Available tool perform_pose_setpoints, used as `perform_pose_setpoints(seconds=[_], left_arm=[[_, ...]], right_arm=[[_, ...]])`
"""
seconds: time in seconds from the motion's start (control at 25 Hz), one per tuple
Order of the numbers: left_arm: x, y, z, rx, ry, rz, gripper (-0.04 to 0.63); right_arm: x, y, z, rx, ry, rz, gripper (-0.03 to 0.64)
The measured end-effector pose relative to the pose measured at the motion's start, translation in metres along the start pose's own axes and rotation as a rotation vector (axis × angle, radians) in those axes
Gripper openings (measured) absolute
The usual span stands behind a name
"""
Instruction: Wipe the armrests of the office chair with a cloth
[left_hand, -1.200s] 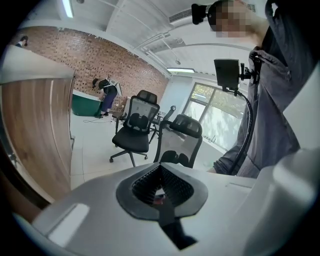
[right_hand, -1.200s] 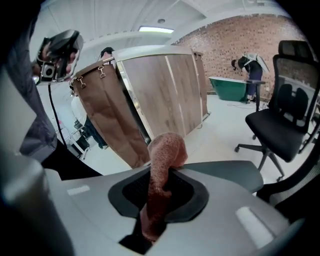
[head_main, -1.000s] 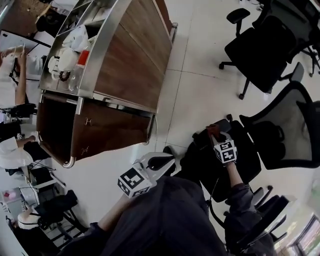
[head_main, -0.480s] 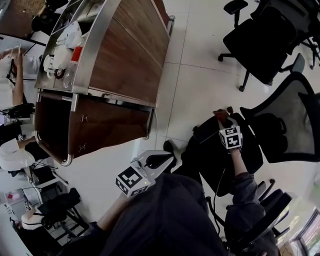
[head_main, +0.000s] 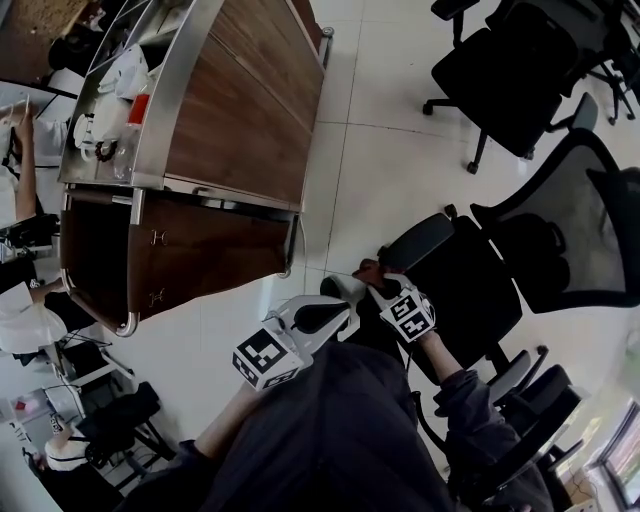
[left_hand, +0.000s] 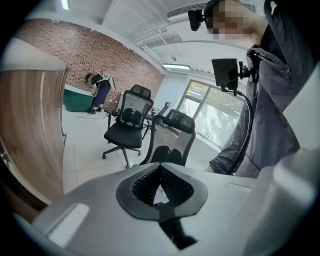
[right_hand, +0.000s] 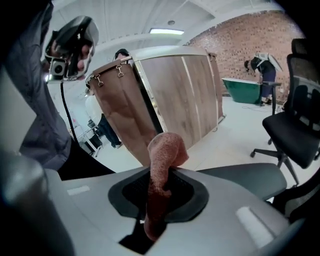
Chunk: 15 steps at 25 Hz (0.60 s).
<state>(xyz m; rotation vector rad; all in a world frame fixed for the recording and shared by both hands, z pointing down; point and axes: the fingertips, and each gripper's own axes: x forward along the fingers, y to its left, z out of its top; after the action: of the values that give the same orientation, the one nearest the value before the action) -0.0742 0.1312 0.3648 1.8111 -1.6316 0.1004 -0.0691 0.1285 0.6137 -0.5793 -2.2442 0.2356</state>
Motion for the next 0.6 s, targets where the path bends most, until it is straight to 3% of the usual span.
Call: perform_pose_setpoints(seconds=[0.12,0.44,0.6], left_arm=[[-0.002,0.0,-0.002,-0.001,0.0,0.003,0.015],[-0.013,0.004,-0.016,-0.018,0.017,0.025,0.015],[-0.016,0.003,-0.022,-0.022,0.029,0.029,0.015]], right_arm=[[-0.005,-0.021,-0.005,0.014,0.001,-0.035,0.058],[-0.049,-0.191,-0.01,0.121,0.009,-0.338,0.058],[-0.07,-0.254,-0.018,0.203,0.021,-0.471,0.058]])
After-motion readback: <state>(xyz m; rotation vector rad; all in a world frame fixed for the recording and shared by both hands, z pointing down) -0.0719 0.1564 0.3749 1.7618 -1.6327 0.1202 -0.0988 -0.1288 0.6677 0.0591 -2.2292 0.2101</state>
